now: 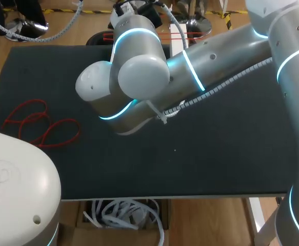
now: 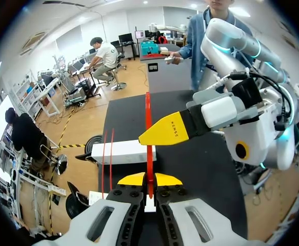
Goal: Grab the tape and strap the tape.
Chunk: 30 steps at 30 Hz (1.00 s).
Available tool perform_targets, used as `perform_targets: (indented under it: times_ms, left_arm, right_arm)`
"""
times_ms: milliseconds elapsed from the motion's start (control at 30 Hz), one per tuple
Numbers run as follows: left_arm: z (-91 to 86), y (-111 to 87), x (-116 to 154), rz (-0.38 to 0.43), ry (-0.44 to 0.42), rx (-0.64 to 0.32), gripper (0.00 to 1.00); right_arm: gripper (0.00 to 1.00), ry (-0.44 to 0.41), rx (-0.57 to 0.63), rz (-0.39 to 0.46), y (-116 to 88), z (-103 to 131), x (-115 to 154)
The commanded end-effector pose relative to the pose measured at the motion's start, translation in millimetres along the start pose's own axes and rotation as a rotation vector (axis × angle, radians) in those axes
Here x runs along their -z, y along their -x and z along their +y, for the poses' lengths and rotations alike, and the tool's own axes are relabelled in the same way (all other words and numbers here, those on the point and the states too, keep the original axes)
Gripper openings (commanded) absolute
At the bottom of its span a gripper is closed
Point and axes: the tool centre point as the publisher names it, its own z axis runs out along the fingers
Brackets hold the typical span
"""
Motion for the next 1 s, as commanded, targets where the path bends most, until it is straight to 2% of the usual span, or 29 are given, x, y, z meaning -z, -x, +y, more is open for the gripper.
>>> perform_targets:
  times_ms: [33, 467, 1000]
  left_arm:
    - [-1.0, -0.3, 0, 0.001, 0.002, 0.001, 0.00]
    - [-1.0, -0.3, 0, 0.001, 0.002, 0.001, 0.00]
    - [-1.0, -0.3, 0, 0.001, 0.002, 0.001, 0.00]
  right_arm:
    - [0.00, 0.001, 0.006, 0.001, 1, 3, -1]
    - [0.00, 0.001, 0.008, -0.012, 4, 15, -5]
    - [0.00, -0.012, -0.013, 0.001, 4, 15, -3]
